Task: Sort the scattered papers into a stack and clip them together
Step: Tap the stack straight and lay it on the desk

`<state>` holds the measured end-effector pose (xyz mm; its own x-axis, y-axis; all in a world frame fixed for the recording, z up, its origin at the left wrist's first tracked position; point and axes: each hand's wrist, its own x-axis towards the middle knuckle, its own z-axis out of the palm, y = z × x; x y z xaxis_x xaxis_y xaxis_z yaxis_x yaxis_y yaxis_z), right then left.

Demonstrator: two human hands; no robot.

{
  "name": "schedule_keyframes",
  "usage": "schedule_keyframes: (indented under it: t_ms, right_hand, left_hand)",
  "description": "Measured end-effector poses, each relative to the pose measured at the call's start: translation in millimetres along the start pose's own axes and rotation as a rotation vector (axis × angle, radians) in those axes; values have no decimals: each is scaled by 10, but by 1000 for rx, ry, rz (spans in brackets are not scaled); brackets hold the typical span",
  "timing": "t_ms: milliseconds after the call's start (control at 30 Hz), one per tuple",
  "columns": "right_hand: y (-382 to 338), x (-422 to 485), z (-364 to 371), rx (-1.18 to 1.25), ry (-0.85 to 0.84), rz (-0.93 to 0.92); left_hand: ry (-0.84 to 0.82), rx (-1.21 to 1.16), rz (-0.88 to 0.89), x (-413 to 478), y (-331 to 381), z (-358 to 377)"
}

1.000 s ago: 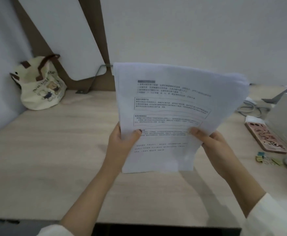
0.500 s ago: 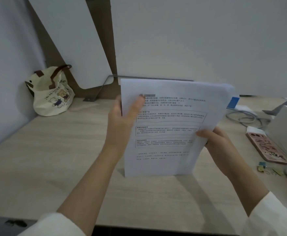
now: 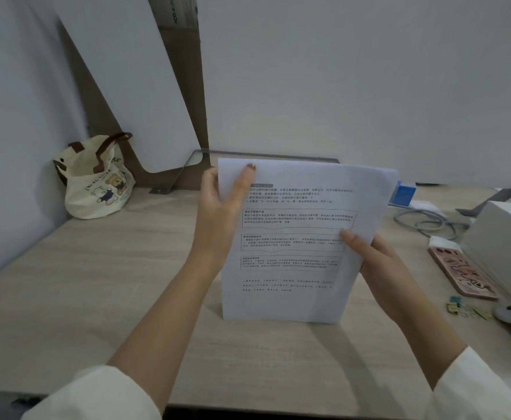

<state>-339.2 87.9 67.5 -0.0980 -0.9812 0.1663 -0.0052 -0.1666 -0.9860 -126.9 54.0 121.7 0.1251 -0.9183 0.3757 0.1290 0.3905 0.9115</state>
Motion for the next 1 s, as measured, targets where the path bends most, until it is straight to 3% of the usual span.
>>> schedule_keyframes:
  t_ms: [200, 333, 400, 467, 533, 567, 633, 700, 767, 1000]
  right_hand:
    - [-128, 14, -21, 24, 23, -61]
    - [79, -66, -10, 20, 26, 14]
    - [113, -65, -12, 16, 29, 21]
    - [100, -62, -15, 0, 20, 17]
    - [105, -67, -23, 2, 16, 16]
    - [110, -77, -23, 7, 12, 17]
    - [112, -95, -22, 7, 9, 19]
    - [104, -104, -29, 11, 7, 15]
    - [99, -109, -36, 11, 5, 13]
    - [136, -93, -91, -11, -6, 49]
  left_hand:
    - [-34, -21, 99, -87, -2, -108]
    - [-116, 65, -18, -223, -232, -222]
    - [-123, 92, 14, -173, -171, -223]
    - [-24, 268, 215, -67, 30, -175]
    - [28, 577, 538, 40, 270, -58]
    - [-18, 741, 668, 82, 374, 33]
    - [-239, 1055, 765, 160, 500, 260]
    - [-460, 1291, 683, 224, 514, 488]
    - [-582, 1417, 550, 268, 507, 628]
    - [-716, 1381, 502, 301, 562, 625]
